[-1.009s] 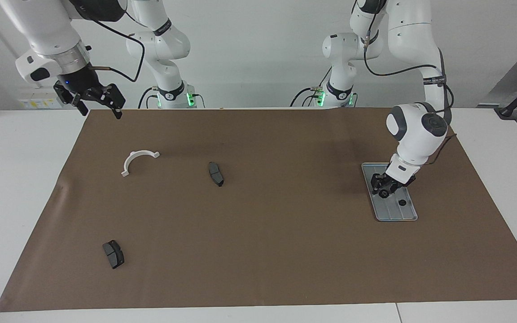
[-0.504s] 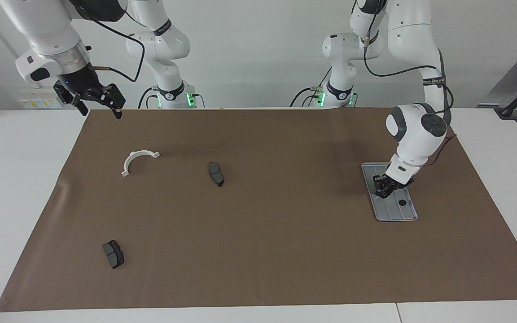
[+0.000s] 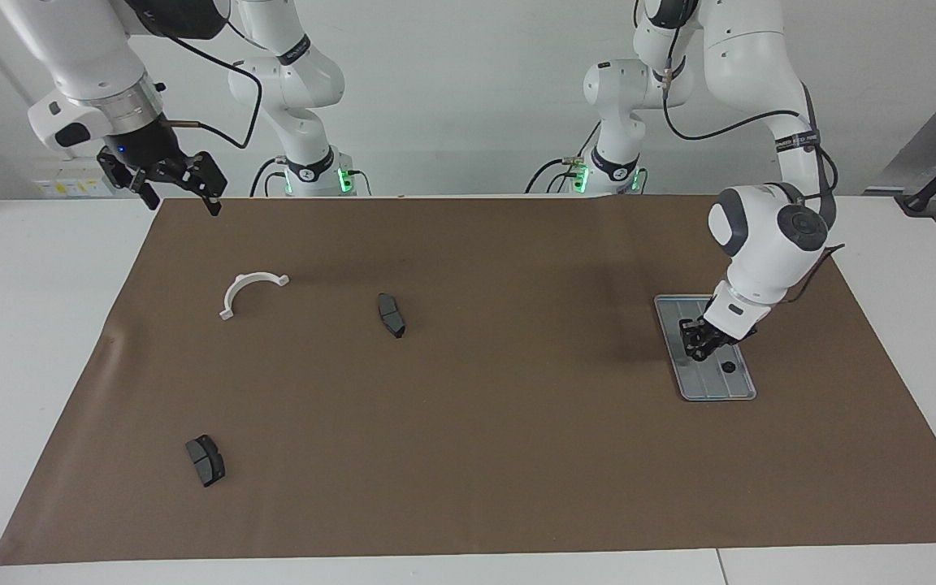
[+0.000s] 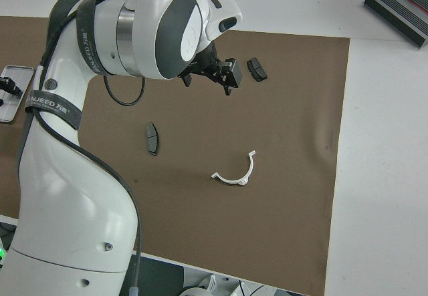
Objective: Place bearing gear from tray to pile
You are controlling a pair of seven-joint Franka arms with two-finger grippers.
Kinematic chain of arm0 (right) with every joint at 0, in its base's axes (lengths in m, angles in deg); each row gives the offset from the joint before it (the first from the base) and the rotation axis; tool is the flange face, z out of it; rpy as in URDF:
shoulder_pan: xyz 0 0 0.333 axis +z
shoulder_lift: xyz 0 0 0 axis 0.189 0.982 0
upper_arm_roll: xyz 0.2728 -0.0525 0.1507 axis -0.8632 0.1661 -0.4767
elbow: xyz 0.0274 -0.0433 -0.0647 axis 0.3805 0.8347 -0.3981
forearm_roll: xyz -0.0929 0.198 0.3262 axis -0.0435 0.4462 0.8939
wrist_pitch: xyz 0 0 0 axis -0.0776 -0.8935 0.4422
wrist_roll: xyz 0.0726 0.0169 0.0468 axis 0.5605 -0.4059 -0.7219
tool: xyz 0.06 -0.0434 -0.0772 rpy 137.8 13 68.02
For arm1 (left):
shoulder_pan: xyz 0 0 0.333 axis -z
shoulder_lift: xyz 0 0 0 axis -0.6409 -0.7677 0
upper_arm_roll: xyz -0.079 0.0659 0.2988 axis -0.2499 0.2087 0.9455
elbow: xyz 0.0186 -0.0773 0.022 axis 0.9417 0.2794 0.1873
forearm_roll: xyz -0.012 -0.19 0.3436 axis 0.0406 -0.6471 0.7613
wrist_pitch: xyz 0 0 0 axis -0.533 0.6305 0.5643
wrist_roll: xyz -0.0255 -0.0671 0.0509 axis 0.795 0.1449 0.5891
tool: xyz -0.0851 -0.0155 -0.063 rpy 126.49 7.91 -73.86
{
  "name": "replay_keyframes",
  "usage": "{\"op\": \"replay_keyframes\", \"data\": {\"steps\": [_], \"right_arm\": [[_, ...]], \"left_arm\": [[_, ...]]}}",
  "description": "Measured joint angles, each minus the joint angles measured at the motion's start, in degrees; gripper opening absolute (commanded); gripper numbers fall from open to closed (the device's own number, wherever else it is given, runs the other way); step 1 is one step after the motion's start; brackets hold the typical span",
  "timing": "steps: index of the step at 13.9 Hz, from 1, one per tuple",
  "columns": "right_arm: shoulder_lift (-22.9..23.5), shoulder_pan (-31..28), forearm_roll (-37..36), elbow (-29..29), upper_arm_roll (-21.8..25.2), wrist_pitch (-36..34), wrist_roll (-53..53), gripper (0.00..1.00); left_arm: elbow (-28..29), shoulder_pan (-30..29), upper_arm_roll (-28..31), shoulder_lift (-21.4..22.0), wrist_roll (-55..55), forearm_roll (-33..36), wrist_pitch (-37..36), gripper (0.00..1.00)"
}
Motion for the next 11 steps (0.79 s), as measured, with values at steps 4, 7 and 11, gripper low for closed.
{"op": "replay_keyframes", "data": {"steps": [4,7,11], "right_arm": [[-0.46,-0.01,0.0,-0.05,0.01,0.02,0.0,1.0],[-0.58,0.02,0.0,0.08,-0.01,0.34,0.0,1.0],[-0.5,0.62,0.01,3.75,-0.14,7.21,-0.01,1.0]], "left_arm": [[-4.19,11.8,-0.32,-1.06,20.18,0.0,-3.81,0.0],[-4.21,22.93,-0.49,-1.69,35.04,0.01,-3.77,0.0],[-3.84,32.77,-0.52,-2.67,45.69,0.02,0.39,0.02]]}}
